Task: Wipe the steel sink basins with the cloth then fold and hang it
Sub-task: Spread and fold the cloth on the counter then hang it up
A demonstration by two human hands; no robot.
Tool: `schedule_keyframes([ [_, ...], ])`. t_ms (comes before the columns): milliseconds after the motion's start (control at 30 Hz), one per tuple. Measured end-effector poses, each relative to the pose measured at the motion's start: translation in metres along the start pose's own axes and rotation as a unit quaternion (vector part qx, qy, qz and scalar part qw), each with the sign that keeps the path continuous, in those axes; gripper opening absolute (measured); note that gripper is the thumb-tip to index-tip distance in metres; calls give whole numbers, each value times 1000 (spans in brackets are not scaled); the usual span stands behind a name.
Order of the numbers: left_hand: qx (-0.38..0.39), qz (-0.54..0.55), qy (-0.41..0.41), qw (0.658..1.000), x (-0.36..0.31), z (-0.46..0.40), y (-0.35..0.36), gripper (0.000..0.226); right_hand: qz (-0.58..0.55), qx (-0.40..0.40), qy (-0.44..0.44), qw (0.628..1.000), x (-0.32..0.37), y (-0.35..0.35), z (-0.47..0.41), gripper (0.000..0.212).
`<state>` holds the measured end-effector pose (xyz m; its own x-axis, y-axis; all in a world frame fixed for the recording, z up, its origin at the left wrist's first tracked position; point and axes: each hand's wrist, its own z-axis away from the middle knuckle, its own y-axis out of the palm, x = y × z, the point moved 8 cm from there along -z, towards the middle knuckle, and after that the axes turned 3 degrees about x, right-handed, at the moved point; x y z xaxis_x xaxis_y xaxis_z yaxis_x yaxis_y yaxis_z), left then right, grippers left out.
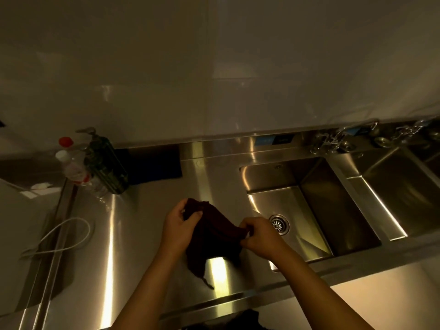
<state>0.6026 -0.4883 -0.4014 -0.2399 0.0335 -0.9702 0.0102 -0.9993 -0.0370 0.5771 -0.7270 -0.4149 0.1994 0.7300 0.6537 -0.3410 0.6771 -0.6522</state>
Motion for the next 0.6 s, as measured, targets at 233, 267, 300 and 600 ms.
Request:
schedule_keyframes([
  [233,-55,-17,-36,998,6,-5,-41,4,-108,-13,-12,994,11,-1,-22,16],
  [267,-61,-24,-34,997,5,-4,-45,3,-127,-11,-15,992,14,-1,-25,16],
  [300,-66,-29,-32,997,4,-4,-48,5,-155,-11,-18,988,17,-2,-28,16],
  [600,-55,-59,-22,997,-8,2,-50,17,-435,47,0,899,33,-8,-49,19],
])
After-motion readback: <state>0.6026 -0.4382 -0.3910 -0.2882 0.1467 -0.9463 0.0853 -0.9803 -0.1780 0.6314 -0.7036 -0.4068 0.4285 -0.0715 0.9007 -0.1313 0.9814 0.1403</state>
